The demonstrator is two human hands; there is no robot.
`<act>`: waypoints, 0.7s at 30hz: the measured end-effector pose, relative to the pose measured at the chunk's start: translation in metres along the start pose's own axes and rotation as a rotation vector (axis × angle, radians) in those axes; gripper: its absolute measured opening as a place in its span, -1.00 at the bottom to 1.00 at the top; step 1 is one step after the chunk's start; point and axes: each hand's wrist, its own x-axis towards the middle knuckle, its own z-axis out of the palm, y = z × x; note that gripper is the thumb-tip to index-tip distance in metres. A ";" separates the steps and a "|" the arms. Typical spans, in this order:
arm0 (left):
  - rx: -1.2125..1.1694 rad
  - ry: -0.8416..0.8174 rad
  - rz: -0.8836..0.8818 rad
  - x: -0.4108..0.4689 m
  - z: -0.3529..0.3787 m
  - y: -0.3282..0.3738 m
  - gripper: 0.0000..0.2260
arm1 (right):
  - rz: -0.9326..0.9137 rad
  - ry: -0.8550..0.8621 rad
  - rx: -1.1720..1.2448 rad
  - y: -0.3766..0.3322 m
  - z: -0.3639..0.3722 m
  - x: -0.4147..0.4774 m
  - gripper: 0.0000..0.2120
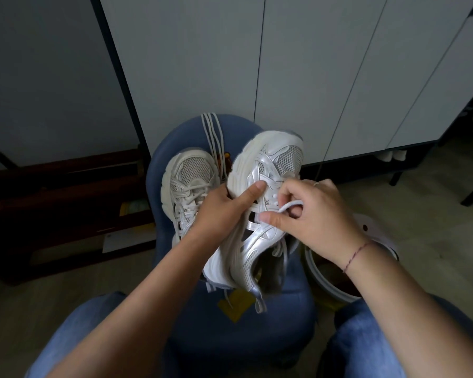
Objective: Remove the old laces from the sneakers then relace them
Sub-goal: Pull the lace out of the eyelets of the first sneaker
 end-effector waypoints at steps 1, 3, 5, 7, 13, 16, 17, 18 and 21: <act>-0.003 -0.003 0.001 0.000 -0.001 0.000 -0.51 | -0.013 0.006 -0.037 0.002 0.001 0.001 -0.63; -0.010 -0.002 -0.003 0.000 -0.001 0.000 -0.52 | -0.023 0.005 0.000 0.007 0.003 0.002 -0.65; -0.017 -0.011 -0.003 0.000 -0.001 0.000 -0.53 | 0.022 -0.040 0.243 0.010 0.005 0.002 -0.65; -0.040 -0.027 0.000 0.000 -0.001 0.000 -0.50 | 0.138 -0.033 0.600 0.007 0.002 0.004 -0.65; -0.139 -0.032 -0.041 0.000 -0.003 0.003 -0.39 | 0.461 0.267 1.310 0.017 -0.016 0.013 -0.73; -0.115 -0.020 -0.031 0.000 -0.002 0.002 -0.43 | 0.407 0.088 0.702 0.023 -0.008 0.006 -0.70; -0.098 -0.014 -0.025 0.000 -0.002 0.001 -0.44 | 0.362 0.041 0.535 0.022 -0.007 0.004 -0.69; -0.083 -0.014 -0.019 0.000 -0.002 0.001 -0.44 | 0.286 0.036 0.366 0.020 -0.005 0.001 -0.64; -0.044 -0.027 -0.010 0.001 -0.001 0.000 -0.43 | 0.005 0.127 -0.081 0.009 -0.003 0.001 -0.54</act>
